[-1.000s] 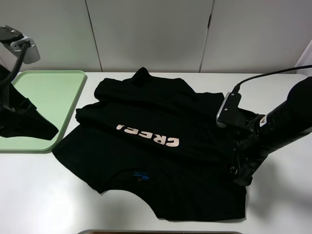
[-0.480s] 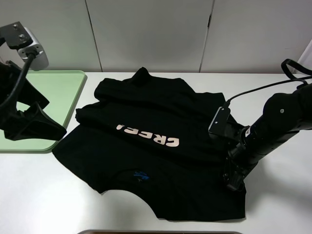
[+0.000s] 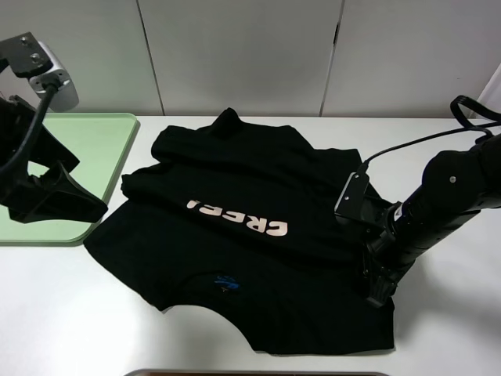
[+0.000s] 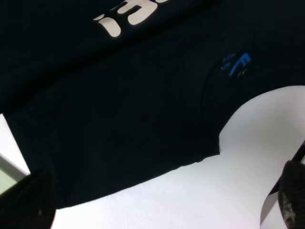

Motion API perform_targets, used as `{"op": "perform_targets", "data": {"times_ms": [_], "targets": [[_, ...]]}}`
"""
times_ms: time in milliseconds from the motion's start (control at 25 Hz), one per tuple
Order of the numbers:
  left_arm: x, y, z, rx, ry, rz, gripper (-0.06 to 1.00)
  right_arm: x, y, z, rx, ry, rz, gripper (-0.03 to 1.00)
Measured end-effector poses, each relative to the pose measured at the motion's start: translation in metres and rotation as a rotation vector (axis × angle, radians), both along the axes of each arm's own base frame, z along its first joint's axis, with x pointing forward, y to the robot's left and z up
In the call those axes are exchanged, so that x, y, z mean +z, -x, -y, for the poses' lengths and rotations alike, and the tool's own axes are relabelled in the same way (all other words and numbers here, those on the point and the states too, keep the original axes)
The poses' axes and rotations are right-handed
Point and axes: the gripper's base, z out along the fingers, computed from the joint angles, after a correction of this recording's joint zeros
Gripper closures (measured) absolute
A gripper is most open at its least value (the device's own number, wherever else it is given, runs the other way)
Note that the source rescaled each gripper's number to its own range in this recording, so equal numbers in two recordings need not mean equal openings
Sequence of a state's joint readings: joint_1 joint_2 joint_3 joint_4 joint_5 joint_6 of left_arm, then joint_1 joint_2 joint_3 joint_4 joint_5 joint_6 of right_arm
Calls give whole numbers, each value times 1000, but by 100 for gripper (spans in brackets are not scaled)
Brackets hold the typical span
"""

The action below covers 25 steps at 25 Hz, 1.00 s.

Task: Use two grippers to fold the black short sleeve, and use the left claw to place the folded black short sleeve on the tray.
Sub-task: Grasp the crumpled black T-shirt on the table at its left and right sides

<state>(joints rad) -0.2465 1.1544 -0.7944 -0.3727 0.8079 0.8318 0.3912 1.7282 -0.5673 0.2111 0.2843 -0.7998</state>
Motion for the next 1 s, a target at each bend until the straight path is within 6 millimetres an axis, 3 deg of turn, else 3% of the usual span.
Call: {"op": "perform_targets", "data": {"times_ms": [200,280,480,680,1000], "targets": [[0,-1,0,3,1,10,2,0,0,0,-13,0,1,28],[0,-1,0,3,1,10,2,1,-3,-1,-87,-17,3,17],[0,-1,0,3,0,10,2,9,-13,-5,-167,-40,8,6],[0,-1,0,4,-1,15,2,20,-25,-9,-135,-14,-19,4],[0,-2,0,5,-1,17,3,20,-21,-4,-54,68,-57,4]]}}
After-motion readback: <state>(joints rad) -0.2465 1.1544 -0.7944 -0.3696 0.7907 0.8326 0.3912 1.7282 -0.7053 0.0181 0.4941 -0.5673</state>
